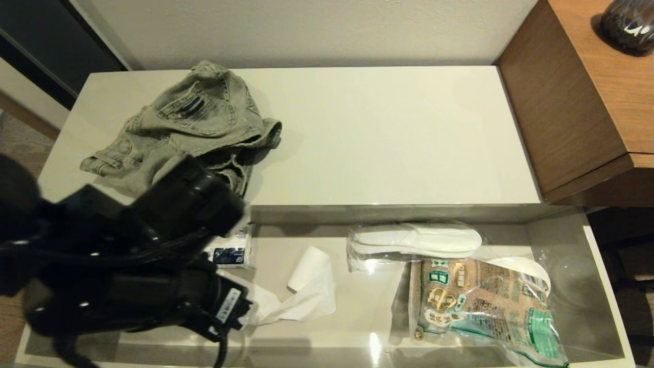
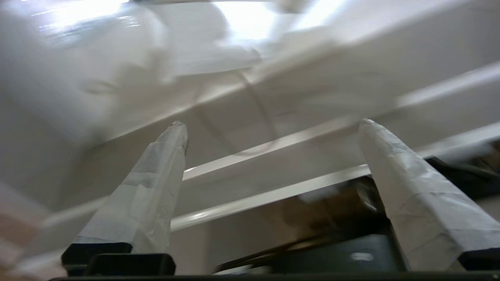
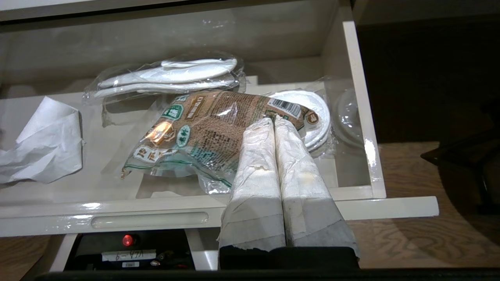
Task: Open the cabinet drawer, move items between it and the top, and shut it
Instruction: Put the roll paper in the drawer, then pick up the shorts on the table
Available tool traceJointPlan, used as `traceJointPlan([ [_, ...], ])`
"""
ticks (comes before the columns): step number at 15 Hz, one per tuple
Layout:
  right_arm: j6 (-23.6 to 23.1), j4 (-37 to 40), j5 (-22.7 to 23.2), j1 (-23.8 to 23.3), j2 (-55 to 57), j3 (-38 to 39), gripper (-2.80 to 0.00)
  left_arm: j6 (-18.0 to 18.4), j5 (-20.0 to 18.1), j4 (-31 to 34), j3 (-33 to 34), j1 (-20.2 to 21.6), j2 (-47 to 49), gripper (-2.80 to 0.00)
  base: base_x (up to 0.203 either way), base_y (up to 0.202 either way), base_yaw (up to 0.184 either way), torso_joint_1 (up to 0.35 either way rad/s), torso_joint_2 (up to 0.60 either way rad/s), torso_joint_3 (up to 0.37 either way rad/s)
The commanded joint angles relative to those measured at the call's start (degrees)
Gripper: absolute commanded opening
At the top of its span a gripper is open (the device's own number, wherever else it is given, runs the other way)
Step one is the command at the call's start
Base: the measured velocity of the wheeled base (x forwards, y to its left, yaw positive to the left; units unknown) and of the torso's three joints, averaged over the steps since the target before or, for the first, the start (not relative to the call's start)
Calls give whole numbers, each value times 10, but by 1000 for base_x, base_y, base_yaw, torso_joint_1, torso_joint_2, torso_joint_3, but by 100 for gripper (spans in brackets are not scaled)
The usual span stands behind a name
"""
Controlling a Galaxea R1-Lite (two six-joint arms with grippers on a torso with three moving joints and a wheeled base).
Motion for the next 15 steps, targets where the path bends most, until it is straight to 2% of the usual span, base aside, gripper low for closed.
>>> traceJointPlan([
  [1,0,0,0,0,1,1,-280,28,44,7,43,38,-158,0,0,0,0,0,0,0],
  [3,0,-1,0,0,1,1,-280,92,67,14,53,83,-219,0,0,0,0,0,0,0],
  [5,0,-1,0,0,1,0,-280,159,78,17,32,122,-277,0,0,0,0,0,0,0],
  [6,0,0,0,0,1,1,-280,173,86,21,6,138,-289,0,0,0,0,0,0,0],
  [9,0,-1,0,0,1,1,-280,178,96,43,-63,186,-299,0,0,0,0,0,0,0],
  [12,0,0,0,0,1,0,-280,175,90,41,-117,288,-287,0,0,0,0,0,0,0],
  [15,0,-1,0,0,1,0,-280,157,89,36,-131,300,-252,0,0,0,0,0,0,0],
])
